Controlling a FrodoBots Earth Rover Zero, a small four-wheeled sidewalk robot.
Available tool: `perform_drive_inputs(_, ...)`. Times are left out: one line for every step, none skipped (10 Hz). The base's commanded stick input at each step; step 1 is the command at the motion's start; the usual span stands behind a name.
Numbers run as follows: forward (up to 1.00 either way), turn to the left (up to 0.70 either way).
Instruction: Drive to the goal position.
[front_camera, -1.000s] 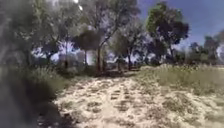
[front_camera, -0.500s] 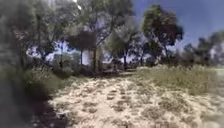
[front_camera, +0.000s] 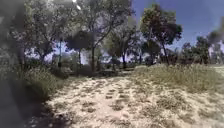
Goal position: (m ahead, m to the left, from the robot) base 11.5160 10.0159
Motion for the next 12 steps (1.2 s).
perform_drive_inputs(0.85, 0.0)
perform_drive_inputs(0.85, 0.0)
perform_drive_inputs(0.85, 0.0)
perform_drive_inputs(0.85, 0.0)
perform_drive_inputs(0.85, 0.0)
perform_drive_inputs(0.85, 0.0)
perform_drive_inputs(0.85, 0.0)
perform_drive_inputs(0.85, 0.0)
perform_drive_inputs(0.85, 0.0)
perform_drive_inputs(0.85, 0.0)
perform_drive_inputs(0.85, 0.0)
perform_drive_inputs(0.85, 0.0)
